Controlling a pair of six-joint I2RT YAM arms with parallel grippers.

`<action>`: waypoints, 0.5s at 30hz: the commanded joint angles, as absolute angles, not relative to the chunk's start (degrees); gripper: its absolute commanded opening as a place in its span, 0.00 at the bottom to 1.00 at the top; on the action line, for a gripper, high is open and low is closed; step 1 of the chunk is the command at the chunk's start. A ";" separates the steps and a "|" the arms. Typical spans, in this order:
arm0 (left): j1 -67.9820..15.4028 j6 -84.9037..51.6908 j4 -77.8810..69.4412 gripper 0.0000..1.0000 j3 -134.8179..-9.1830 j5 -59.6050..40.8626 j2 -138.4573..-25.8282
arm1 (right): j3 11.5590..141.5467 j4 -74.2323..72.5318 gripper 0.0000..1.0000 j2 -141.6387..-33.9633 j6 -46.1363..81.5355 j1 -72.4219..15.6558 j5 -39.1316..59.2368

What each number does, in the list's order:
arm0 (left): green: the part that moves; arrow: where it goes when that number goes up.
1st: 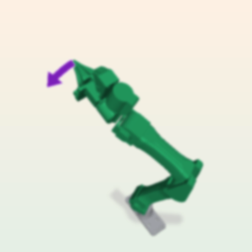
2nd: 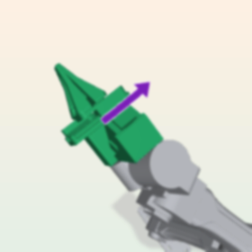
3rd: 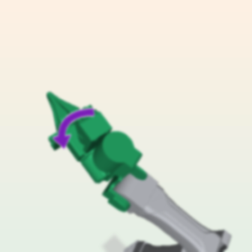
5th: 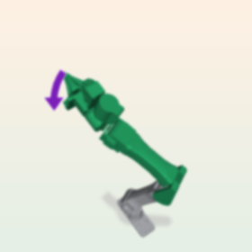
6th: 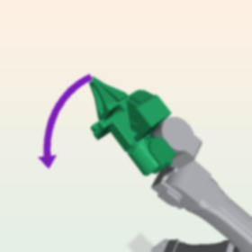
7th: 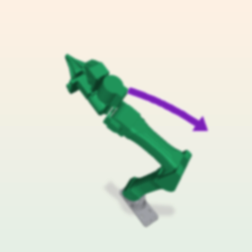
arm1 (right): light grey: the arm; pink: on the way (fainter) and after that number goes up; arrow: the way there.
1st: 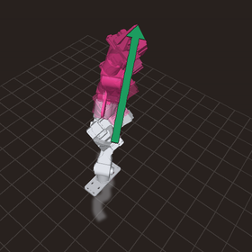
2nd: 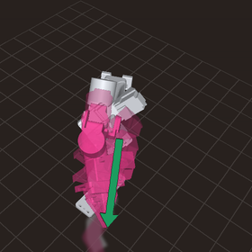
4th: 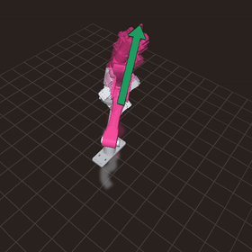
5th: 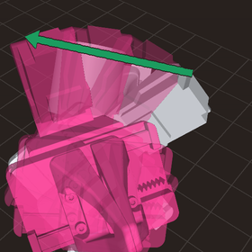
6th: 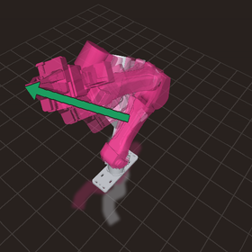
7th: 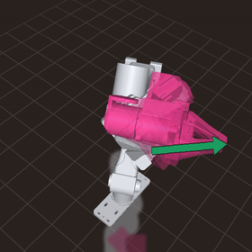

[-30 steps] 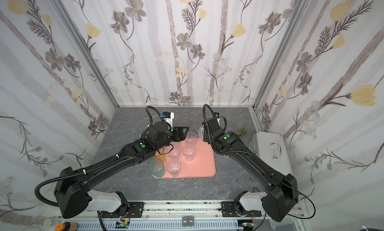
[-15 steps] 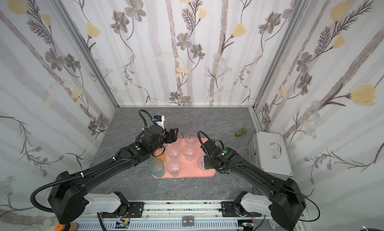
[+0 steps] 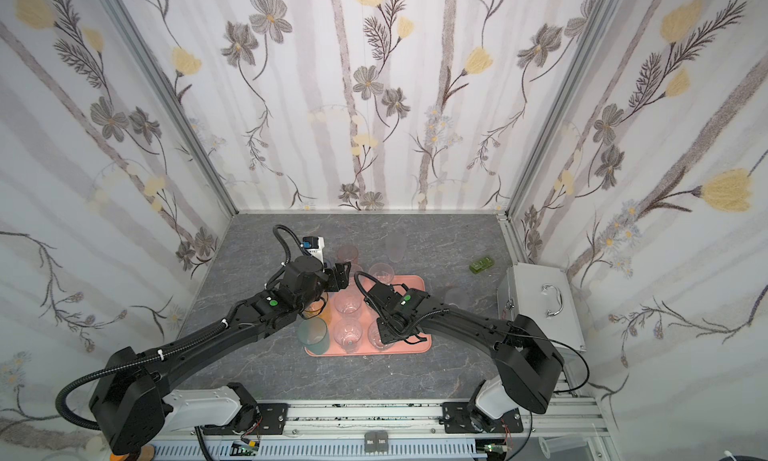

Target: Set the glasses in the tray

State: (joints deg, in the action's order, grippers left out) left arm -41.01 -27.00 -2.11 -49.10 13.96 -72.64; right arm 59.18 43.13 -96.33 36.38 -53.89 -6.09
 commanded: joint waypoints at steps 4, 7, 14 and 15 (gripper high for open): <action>-40.66 -26.81 -4.57 0.81 -49.08 14.86 -72.93 | 60.19 41.75 0.04 -99.54 36.91 -55.17 -4.72; -40.61 -26.84 -4.66 0.81 -49.09 14.51 -73.04 | 60.27 41.62 0.06 -99.95 37.55 -55.19 -5.40; -40.52 -26.78 -4.82 0.81 -48.78 14.50 -73.03 | 61.35 43.37 0.09 -99.76 37.61 -55.12 -7.90; -40.52 -26.78 -4.83 0.81 -48.74 14.54 -73.04 | 61.39 43.80 0.09 -99.76 37.33 -55.11 -8.44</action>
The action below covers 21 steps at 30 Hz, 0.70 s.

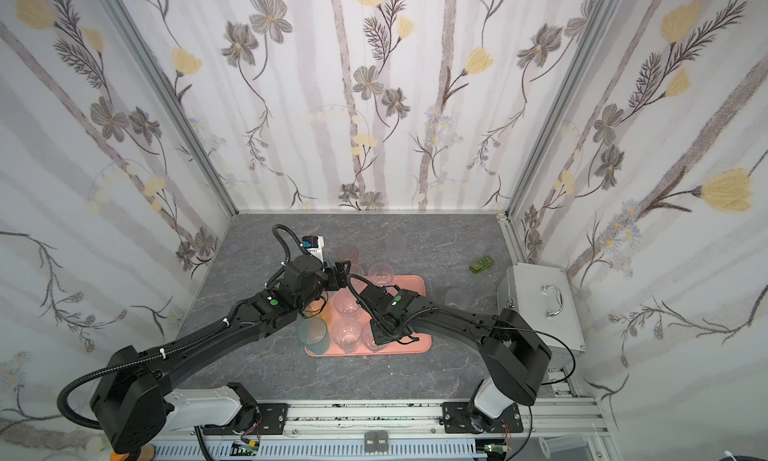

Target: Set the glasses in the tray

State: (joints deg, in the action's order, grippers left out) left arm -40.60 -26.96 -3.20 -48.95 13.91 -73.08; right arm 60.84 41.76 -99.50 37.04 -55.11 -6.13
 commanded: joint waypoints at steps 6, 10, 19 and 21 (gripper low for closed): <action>-40.53 -27.11 -5.00 0.81 -48.43 14.50 -73.03 | 62.03 45.69 0.08 -100.40 36.19 -55.03 -10.18; -40.57 -27.21 -5.01 0.81 -48.41 14.24 -72.87 | 62.06 46.18 0.08 -101.06 35.71 -55.09 -10.51; -40.59 -27.25 -5.19 0.81 -47.99 14.41 -72.51 | 61.55 46.64 0.11 -101.16 35.08 -54.93 -10.28; -40.52 -27.21 -5.27 0.81 -47.97 14.50 -72.75 | 61.73 46.56 0.13 -101.80 34.60 -54.84 -9.98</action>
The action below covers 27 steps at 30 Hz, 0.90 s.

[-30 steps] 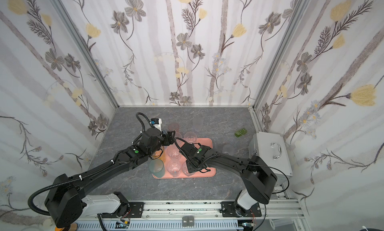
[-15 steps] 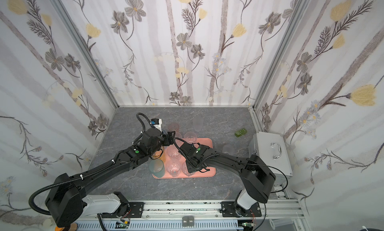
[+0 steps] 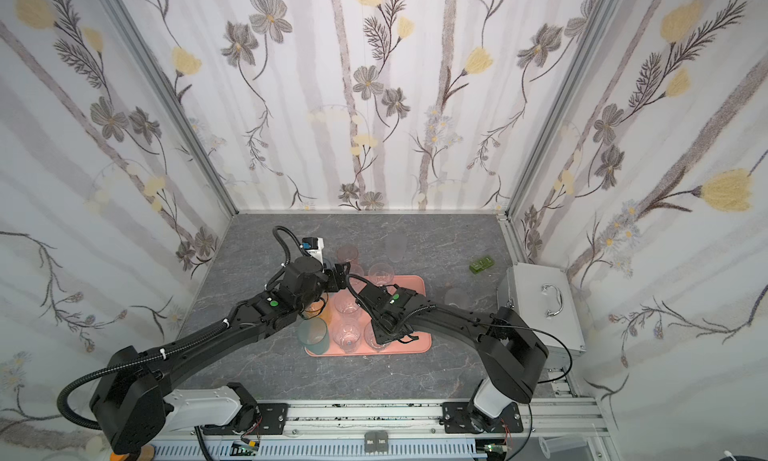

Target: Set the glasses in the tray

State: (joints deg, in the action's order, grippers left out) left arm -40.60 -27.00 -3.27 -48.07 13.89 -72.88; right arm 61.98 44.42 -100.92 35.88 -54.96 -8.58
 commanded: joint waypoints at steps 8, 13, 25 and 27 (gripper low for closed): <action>-40.56 -27.23 -5.27 0.81 -47.72 14.46 -72.55 | 65.35 47.17 0.32 -101.20 33.36 -54.42 -9.43; -40.56 -26.67 -5.27 0.82 -47.99 13.96 -72.82 | 68.52 48.25 0.41 -98.80 31.92 -51.95 -7.00; -43.42 -20.38 -4.76 0.88 -53.14 16.67 -77.10 | 75.49 42.97 0.49 -91.77 31.46 -39.93 -14.15; -45.35 -18.74 -4.83 0.88 -53.34 18.52 -78.04 | 74.14 42.00 0.49 -89.66 31.30 -39.14 -14.46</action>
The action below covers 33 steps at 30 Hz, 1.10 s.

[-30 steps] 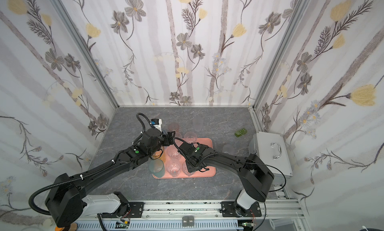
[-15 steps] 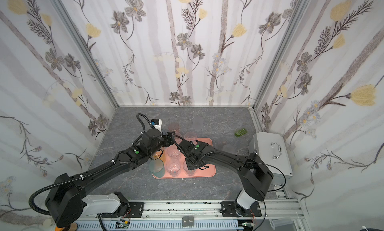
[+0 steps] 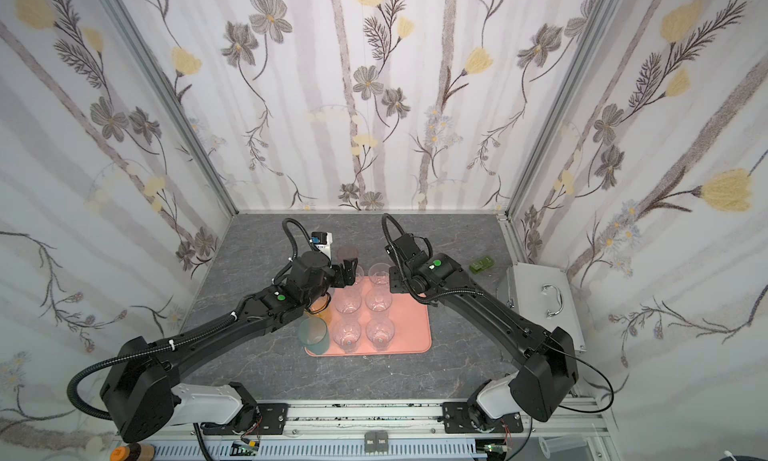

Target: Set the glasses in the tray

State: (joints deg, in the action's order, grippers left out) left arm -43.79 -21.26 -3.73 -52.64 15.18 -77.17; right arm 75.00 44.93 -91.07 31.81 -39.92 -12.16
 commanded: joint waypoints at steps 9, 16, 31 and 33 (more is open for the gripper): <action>-52.41 -12.72 -5.27 0.91 -54.90 22.53 -84.02 | 66.80 39.19 0.49 -88.61 28.31 -33.66 -16.44; -53.35 -10.68 -5.27 0.91 -57.20 20.88 -87.92 | 64.35 36.53 0.48 -88.44 28.28 -31.55 -13.93; -53.52 -10.04 -5.27 0.92 -55.46 24.10 -86.42 | 63.02 35.29 0.48 -89.81 27.90 -28.03 -13.34; -53.50 -10.19 -5.27 0.92 -55.32 24.18 -86.07 | 62.93 34.80 0.48 -90.08 28.12 -28.04 -12.76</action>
